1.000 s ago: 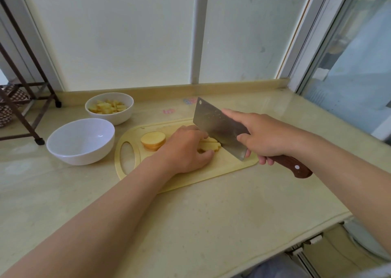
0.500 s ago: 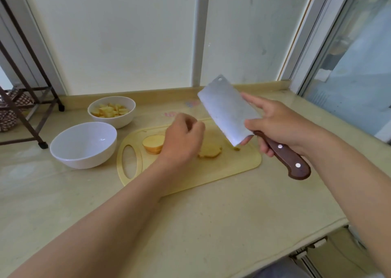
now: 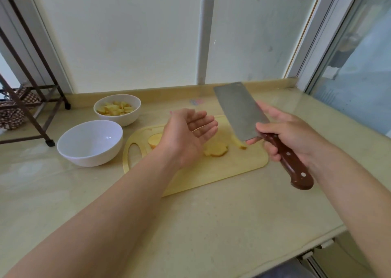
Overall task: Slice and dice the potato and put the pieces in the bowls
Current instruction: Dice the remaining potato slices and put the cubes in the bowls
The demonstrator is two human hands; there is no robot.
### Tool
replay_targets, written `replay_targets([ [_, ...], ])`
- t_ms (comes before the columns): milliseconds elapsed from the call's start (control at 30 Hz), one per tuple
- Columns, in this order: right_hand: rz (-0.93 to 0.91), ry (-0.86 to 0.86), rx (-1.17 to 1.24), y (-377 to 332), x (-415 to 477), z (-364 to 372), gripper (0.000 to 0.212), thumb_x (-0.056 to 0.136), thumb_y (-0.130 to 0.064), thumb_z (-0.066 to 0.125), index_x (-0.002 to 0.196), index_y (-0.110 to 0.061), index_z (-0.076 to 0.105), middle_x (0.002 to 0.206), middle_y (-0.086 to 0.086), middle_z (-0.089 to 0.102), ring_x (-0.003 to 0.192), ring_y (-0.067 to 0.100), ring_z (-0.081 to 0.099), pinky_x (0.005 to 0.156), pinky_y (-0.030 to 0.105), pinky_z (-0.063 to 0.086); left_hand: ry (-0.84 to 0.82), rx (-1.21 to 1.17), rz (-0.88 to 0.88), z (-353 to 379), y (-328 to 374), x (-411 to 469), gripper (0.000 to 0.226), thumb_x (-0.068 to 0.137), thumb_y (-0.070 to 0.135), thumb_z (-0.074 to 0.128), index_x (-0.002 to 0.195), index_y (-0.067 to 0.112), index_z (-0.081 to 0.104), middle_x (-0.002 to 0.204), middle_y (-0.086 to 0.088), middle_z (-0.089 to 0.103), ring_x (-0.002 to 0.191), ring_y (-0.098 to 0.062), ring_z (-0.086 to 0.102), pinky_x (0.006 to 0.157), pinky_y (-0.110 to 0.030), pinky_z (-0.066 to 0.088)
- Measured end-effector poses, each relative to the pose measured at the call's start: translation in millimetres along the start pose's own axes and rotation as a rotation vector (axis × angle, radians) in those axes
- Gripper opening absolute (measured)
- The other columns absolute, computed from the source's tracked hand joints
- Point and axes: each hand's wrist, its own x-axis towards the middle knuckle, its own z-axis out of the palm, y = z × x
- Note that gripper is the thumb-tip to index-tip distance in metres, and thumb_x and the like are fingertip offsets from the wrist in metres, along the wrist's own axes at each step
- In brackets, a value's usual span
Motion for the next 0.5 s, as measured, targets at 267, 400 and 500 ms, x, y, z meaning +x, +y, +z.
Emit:
replay_targets([
  [267, 0.025, 0.108, -0.591, -2.8, 6.1, -39.5, 0.079, 0.101, -0.004, 0.048, 0.159, -0.051, 0.024, 0.077, 0.014, 0.078, 0.043, 0.023, 0.059, 0.045, 0.034, 0.052, 0.063, 1.167, 0.597, -10.8, -14.8, 1.0, 0.016, 0.088, 0.013, 0.057, 0.099, 0.019, 0.068, 0.093, 0.004, 0.068, 0.084, -0.008, 0.063, 0.072, -0.02, 0.052],
  [400, 0.046, 0.012, -0.634, -2.4, 14.4, -37.4, 0.079, 0.099, -0.003, 0.048, 0.159, -0.05, 0.029, 0.072, 0.011, 0.077, 0.045, 0.024, 0.06, 0.048, 0.036, 0.054, -0.092, 1.572, 0.665, -20.3, -26.3, 4.0, 0.026, 0.089, 0.022, 0.06, 0.114, 0.019, 0.066, 0.108, 0.006, 0.064, 0.1, -0.009, 0.057, 0.086, -0.023, 0.046],
  [500, 0.029, -0.034, -0.614, 1.7, 16.6, -30.7, 0.078, 0.099, -0.003, 0.049, 0.157, -0.051, 0.031, 0.073, 0.009, 0.076, 0.046, 0.024, 0.06, 0.048, 0.037, 0.055, -0.09, 1.614, 0.646, -22.8, -24.9, 6.3, 0.029, 0.089, 0.025, 0.059, 0.118, 0.02, 0.064, 0.112, 0.007, 0.061, 0.102, -0.01, 0.055, 0.087, -0.022, 0.044],
])
